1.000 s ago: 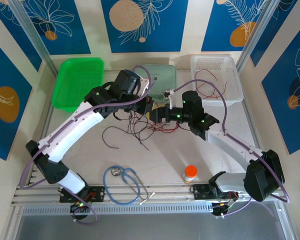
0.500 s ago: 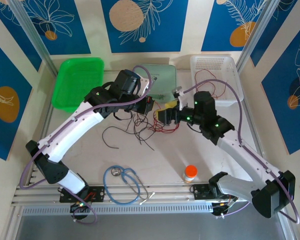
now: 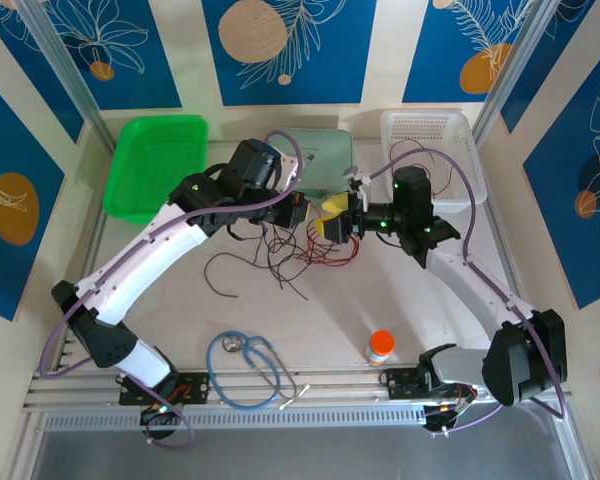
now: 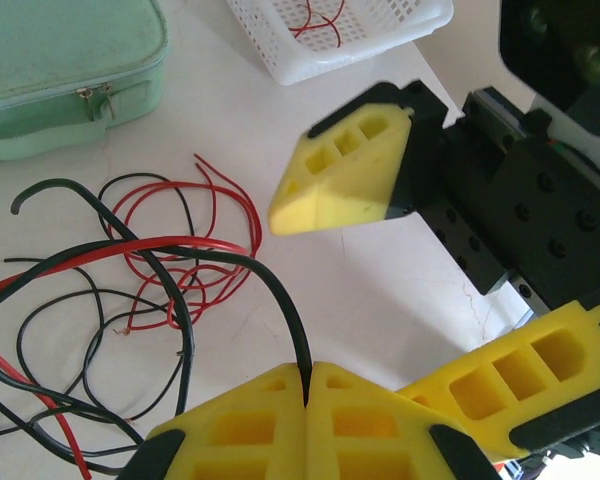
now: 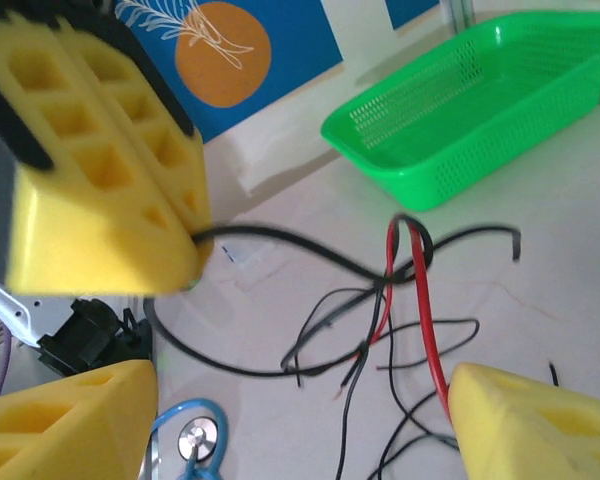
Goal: Untangle the cables
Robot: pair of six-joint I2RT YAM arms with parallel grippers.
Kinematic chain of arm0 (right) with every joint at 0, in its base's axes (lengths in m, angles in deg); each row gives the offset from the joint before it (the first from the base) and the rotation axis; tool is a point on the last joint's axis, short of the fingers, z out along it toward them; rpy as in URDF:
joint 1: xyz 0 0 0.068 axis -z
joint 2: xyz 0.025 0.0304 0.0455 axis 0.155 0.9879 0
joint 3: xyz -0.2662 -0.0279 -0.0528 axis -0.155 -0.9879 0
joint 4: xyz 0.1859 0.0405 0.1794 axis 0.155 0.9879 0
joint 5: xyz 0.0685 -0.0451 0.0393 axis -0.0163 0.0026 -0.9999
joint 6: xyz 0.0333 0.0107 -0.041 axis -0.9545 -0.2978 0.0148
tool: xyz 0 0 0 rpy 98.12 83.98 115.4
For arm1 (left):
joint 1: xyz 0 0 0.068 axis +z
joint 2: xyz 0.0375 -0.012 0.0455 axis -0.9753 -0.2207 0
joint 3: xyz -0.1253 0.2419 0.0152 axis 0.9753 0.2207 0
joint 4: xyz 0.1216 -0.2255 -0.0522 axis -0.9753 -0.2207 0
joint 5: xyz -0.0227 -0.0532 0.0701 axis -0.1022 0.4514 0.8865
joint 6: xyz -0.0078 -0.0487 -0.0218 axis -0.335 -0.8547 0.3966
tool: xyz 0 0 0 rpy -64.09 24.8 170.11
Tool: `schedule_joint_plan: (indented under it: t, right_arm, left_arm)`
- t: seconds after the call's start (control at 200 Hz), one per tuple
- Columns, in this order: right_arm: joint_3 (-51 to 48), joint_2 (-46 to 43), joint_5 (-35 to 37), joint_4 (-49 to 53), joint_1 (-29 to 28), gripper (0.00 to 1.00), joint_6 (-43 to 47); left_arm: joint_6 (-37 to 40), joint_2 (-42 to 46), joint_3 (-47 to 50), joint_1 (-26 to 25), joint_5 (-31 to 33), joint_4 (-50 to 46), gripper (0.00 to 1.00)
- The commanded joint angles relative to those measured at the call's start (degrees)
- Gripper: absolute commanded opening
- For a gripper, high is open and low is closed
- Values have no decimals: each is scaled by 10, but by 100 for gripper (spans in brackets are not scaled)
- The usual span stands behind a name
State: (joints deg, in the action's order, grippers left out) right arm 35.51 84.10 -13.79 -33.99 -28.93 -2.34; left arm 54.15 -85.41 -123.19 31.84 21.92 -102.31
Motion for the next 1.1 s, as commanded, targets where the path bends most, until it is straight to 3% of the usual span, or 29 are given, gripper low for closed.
schedule_joint_plan:
  t: [0.0, 0.475, 0.64, 0.69, 0.8, 0.92, 1.096]
  right_arm:
    - [17, 30, -24, -30, -6, 77, 1]
    - [27, 122, 21, -156, -50, 75, -86]
    - [12, 130, 71, -177, -75, 69, -116]
    - [3, 128, 88, -179, -77, 63, -127]
    - [-24, 118, 113, -178, -71, 40, -145]
    - [-58, 103, 123, -177, -50, 0, -159]
    - [-96, 86, 122, -176, -30, 0, -166]
  left_arm:
    - [-9, 13, -1, -3, -20, 17, 0]
    - [-15, 18, -2, -3, -32, 28, 0]
    - [-15, 18, -2, -3, -31, 30, 0]
    - [-15, 19, -4, -4, -30, 30, 0]
    - [-13, 24, -13, -3, -20, 24, 0]
    - [-6, 29, -38, -4, -1, 7, 0]
    - [12, 28, -92, -3, 34, -24, 0]
